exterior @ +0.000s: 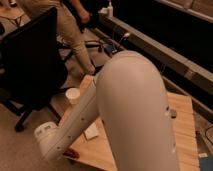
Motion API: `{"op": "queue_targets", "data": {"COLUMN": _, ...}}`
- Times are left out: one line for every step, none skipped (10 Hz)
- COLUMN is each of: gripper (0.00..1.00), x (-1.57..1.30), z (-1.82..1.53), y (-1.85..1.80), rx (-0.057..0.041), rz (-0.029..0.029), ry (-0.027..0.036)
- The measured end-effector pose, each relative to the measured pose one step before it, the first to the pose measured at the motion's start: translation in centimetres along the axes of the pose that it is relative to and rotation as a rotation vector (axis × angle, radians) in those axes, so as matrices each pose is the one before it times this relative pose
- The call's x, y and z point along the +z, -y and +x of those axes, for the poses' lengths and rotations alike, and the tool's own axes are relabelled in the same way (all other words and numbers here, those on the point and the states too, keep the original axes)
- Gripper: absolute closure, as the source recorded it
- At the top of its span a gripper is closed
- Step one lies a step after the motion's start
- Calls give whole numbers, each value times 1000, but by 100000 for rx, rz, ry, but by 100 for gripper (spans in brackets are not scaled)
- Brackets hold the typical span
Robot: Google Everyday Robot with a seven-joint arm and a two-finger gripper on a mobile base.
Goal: Drag the pepper across the table
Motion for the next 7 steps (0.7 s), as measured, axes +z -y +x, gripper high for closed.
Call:
{"op": "queue_targets", "data": {"gripper": 35, "x": 420, "z": -135, "y": -188, "rx": -699, "rz": 846, "ry": -303}}
{"op": "queue_targets", "data": {"gripper": 35, "x": 382, "z": -39, "y": -54, "rx": -181, "rz": 935, "ry": -501}}
{"op": "queue_targets", "data": {"gripper": 35, "x": 286, "z": 37, "y": 44, "rx": 241, "rz": 728, "ry": -521}}
{"op": "queue_targets", "data": {"gripper": 35, "x": 241, "z": 102, "y": 78, "rx": 389, "rz": 651, "ry": -598}}
{"op": "queue_targets", "data": {"gripper": 37, "x": 247, "z": 118, "y": 93, "rx": 550, "rz": 711, "ry": -718}}
{"op": "queue_targets", "data": {"gripper": 46, "x": 207, "z": 123, "y": 61, "rx": 724, "rz": 588, "ry": -828}}
{"op": "queue_targets", "data": {"gripper": 52, "x": 162, "z": 140, "y": 116, "rx": 903, "rz": 522, "ry": -775}}
